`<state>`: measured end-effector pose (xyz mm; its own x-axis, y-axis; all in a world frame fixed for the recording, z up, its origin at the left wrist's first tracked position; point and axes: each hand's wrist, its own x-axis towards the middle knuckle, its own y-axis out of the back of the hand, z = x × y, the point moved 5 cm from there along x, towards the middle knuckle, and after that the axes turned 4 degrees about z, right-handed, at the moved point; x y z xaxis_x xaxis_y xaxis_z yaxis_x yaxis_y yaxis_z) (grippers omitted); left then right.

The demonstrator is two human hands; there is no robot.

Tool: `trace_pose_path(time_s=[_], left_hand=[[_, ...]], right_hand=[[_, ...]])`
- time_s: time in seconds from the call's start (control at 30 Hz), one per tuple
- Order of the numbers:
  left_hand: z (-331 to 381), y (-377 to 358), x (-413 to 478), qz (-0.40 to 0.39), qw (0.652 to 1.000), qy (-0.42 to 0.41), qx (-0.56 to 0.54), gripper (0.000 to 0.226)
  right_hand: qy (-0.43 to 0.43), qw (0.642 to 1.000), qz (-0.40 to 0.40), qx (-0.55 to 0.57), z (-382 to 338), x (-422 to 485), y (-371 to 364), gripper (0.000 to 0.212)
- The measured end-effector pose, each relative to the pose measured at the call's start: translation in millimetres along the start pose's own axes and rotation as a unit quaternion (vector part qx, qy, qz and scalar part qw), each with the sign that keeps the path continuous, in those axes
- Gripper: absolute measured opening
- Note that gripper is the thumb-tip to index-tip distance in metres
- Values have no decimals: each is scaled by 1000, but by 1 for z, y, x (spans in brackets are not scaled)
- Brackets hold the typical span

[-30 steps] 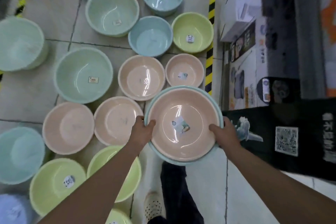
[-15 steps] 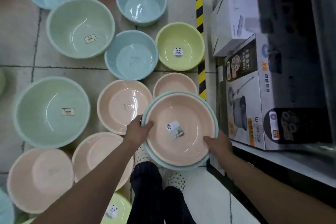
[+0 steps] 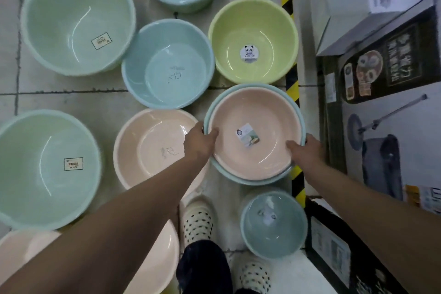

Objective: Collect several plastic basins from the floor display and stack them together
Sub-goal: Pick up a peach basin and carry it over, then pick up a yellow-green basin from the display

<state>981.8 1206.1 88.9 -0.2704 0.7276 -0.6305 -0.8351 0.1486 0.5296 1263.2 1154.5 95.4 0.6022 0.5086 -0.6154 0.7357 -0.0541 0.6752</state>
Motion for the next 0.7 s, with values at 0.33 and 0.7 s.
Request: trace_pose_path(time_s=[0.33,0.7], left_hand=[[-30,-62,61,1,993,-47,111,25],[-34,-85,72,1,986,-52,158,24]], right_hand=[[-28,999,-5,-32,50,67,-56,42],[-49,999,21,1,63,85,-76,42]])
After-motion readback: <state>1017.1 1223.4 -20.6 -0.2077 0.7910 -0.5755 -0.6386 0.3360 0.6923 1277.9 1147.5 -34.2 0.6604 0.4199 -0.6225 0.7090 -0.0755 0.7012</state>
